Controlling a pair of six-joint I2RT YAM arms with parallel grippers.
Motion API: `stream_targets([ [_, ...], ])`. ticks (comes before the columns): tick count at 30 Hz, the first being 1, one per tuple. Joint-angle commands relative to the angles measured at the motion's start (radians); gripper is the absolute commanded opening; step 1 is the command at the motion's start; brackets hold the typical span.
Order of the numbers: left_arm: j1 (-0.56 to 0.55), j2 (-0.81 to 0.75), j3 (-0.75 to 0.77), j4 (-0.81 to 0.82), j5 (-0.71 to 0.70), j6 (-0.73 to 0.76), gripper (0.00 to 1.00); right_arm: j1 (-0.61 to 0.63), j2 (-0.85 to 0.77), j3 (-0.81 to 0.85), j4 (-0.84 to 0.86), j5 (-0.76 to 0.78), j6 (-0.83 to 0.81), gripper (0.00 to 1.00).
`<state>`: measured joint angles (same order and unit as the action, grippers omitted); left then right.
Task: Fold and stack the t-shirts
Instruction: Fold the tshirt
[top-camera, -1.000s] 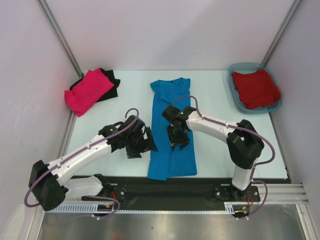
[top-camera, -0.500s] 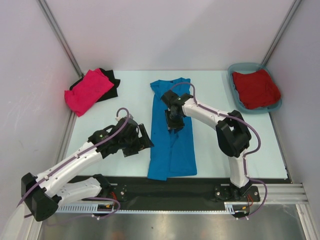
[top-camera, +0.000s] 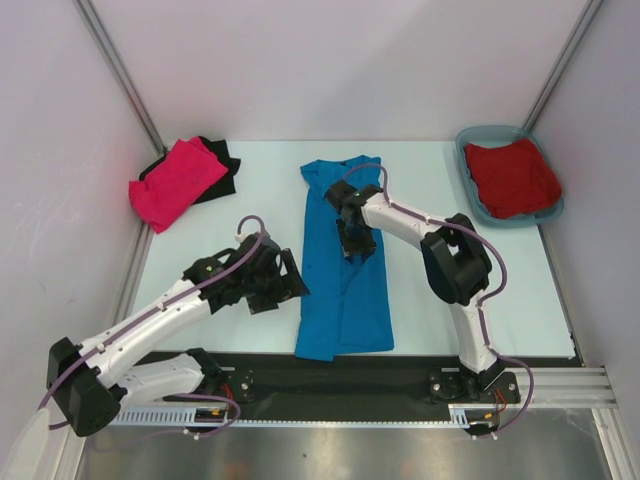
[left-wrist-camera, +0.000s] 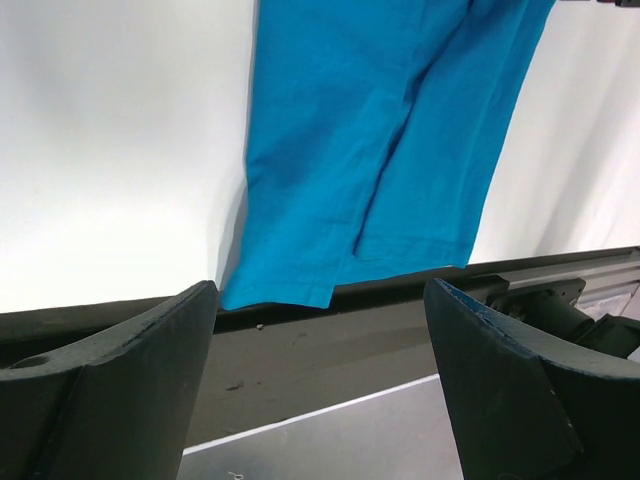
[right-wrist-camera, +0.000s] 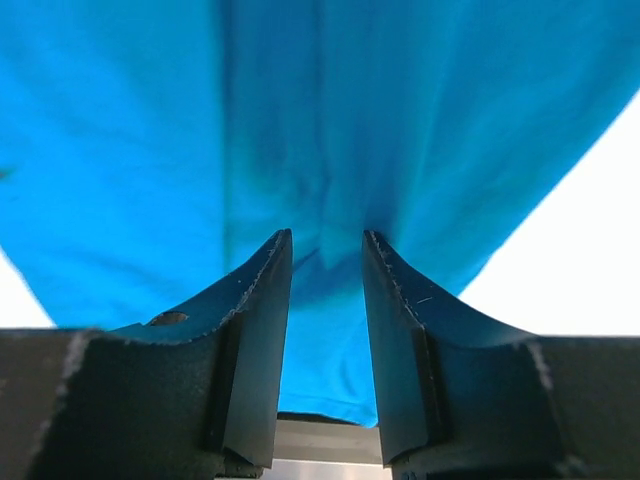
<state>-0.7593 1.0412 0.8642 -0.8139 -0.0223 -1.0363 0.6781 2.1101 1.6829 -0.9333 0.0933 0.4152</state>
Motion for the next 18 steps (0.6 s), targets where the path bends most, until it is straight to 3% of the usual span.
stream_targets([
  [1,-0.003,0.011,0.006,0.033,0.013,0.016,0.90,-0.009,0.022,0.061,-0.027,0.065,-0.047,0.40],
  [13,-0.003,0.039,-0.005,0.045,0.045,0.016,0.90,-0.022,0.071,0.040,-0.021,0.017,-0.064,0.40],
  [18,-0.003,0.040,-0.011,0.047,0.050,0.012,0.90,-0.015,0.082,0.031,-0.015,-0.007,-0.058,0.36],
])
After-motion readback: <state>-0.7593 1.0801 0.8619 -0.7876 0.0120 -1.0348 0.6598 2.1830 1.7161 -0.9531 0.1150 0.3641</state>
